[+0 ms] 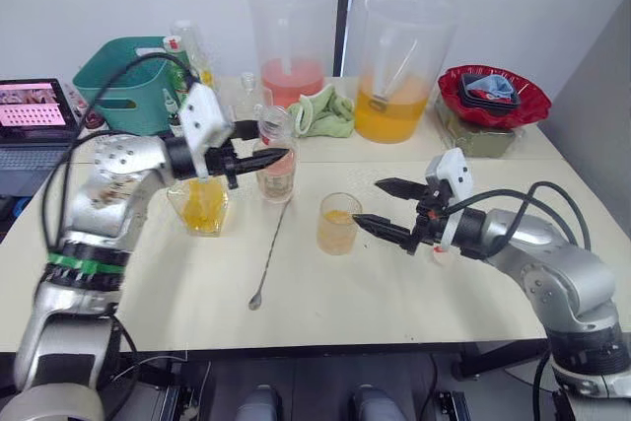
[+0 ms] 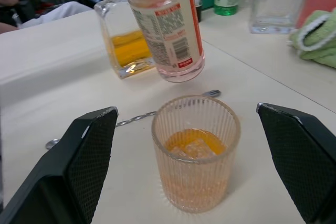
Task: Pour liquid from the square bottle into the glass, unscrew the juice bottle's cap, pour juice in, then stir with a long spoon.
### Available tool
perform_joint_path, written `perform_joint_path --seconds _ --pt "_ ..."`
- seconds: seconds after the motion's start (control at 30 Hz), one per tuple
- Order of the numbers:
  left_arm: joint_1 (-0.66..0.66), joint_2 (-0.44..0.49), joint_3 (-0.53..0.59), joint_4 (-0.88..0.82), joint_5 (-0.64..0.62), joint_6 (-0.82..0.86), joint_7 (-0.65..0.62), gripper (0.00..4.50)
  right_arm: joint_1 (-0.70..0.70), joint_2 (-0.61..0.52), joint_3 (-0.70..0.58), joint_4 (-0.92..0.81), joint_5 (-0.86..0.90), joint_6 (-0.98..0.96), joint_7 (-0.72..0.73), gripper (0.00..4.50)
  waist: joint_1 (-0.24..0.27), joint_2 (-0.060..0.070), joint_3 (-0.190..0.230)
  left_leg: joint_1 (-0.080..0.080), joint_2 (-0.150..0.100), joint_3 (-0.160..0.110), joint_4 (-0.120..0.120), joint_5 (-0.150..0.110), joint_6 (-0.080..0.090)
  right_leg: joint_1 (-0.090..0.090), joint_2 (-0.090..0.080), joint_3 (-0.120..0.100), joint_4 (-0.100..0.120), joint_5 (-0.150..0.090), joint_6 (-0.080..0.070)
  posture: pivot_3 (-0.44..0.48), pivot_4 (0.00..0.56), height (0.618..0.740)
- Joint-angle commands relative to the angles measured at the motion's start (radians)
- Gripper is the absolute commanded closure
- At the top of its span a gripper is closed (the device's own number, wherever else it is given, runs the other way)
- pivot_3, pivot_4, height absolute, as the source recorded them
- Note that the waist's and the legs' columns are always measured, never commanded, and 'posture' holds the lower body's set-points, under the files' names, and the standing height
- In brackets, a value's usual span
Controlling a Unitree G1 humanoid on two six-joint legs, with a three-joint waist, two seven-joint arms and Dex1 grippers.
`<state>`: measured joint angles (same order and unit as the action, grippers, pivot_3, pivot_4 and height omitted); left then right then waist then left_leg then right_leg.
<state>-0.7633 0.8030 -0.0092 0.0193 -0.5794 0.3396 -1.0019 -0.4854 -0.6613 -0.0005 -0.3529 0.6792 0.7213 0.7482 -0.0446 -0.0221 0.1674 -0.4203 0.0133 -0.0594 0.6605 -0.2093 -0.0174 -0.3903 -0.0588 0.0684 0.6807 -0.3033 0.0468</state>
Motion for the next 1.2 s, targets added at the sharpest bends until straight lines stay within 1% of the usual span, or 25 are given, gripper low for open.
perform_joint_path --seconds 0.03,0.2,0.33,0.4,0.47,0.57,0.67,0.8,0.87,0.97,1.07,1.2 --pt "0.033 0.081 0.152 -0.116 -0.174 0.218 0.001 2.55 -0.06 -0.021 0.017 0.029 -0.006 -0.034 0.101 0.02 0.001 0.0 0.0 0.0 0.0 0.0 0.0 0.0 0.0 0.0 0.0 0.0 0.0 0.0 0.0 0.0 0.15 0.74" --pt "0.195 0.204 0.35 -0.188 -0.321 0.404 -0.038 2.55 -0.122 -0.013 0.05 0.081 -0.021 -0.04 0.185 0.02 -0.001 0.0 0.0 0.001 0.001 0.001 0.0 0.0 0.0 -0.001 0.0 0.0 0.0 0.0 0.0 0.0 0.15 0.74" --pt "0.344 0.266 0.505 -0.197 -0.344 0.459 -0.065 2.55 -0.141 0.0 0.058 0.096 -0.029 -0.043 0.218 0.02 0.004 0.001 0.0 0.001 0.001 0.001 -0.001 0.0 0.0 -0.001 0.0 0.0 -0.001 0.0 0.0 0.0 0.15 0.74" --pt "0.415 0.294 0.567 -0.178 -0.325 0.464 -0.09 2.55 -0.142 0.004 0.058 0.098 -0.032 -0.045 0.227 0.02 0.006 0.0 0.0 0.001 0.001 0.002 -0.001 0.0 0.0 -0.001 0.0 0.0 -0.001 0.0 0.0 0.0 0.15 0.74" --pt "0.465 0.311 0.597 -0.167 -0.3 0.446 -0.111 2.55 -0.14 0.006 0.055 0.096 -0.033 -0.045 0.232 0.02 0.009 0.0 0.001 0.001 0.001 0.002 -0.001 0.0 0.0 -0.001 -0.001 0.0 -0.001 0.0 0.0 0.0 0.15 0.74" --pt "0.509 0.335 0.648 -0.069 -0.242 0.402 -0.132 2.55 -0.125 0.011 0.05 0.08 -0.029 -0.052 0.237 0.02 0.013 0.0 0.001 0.001 0.001 0.002 -0.001 0.0 0.0 -0.001 -0.001 0.0 -0.001 0.0 0.0 0.0 0.15 0.74" --pt "0.467 0.349 0.606 0.078 -0.151 0.306 -0.125 2.55 -0.087 0.016 0.047 0.028 -0.022 -0.057 0.233 0.02 0.016 0.0 0.001 0.002 0.001 0.003 -0.001 0.0 0.0 -0.001 -0.001 0.0 -0.002 0.0 0.0 0.0 0.15 0.74" --pt "0.368 0.333 0.544 0.212 -0.088 0.233 -0.111 2.55 -0.056 0.019 0.045 -0.022 -0.022 -0.052 0.218 0.02 0.025 0.0 0.001 0.001 0.001 0.003 -0.001 0.0 0.0 -0.001 -0.001 0.0 -0.002 0.0 0.0 0.0 0.15 0.74" --pt "0.314 0.321 0.503 0.293 -0.031 0.176 -0.086 2.55 -0.039 0.024 0.042 -0.049 -0.014 -0.045 0.207 0.02 0.029 -0.001 0.001 0.001 0.001 0.004 -0.001 0.0 0.0 -0.001 -0.001 0.0 -0.002 0.0 0.0 0.0 0.15 0.74" --pt "0.225 0.281 0.45 0.382 0.016 0.12 -0.066 2.55 -0.013 0.032 0.041 -0.091 -0.001 -0.034 0.188 0.02 0.032 -0.001 0.001 0.001 0.001 0.003 -0.001 0.0 0.0 -0.001 -0.001 0.0 -0.001 0.0 0.0 0.0 0.15 0.74" --pt "0.14 0.222 0.386 0.46 0.084 0.046 -0.031 2.55 0.012 0.038 0.043 -0.119 0.007 -0.024 0.172 0.02 0.033 -0.002 0.001 0.001 0.001 0.004 -0.001 0.0 0.0 -0.001 -0.001 0.0 -0.002 0.0 0.0 0.0 0.15 0.74" --pt "0.061 0.168 0.348 0.564 0.139 -0.031 -0.008 2.55 0.037 0.041 0.042 -0.143 0.015 -0.012 0.151 0.02 0.03 -0.003 0.001 0.0 0.001 0.003 0.0 0.0 0.0 -0.002 -0.001 0.0 -0.001 0.0 0.0 0.0 0.15 0.74"
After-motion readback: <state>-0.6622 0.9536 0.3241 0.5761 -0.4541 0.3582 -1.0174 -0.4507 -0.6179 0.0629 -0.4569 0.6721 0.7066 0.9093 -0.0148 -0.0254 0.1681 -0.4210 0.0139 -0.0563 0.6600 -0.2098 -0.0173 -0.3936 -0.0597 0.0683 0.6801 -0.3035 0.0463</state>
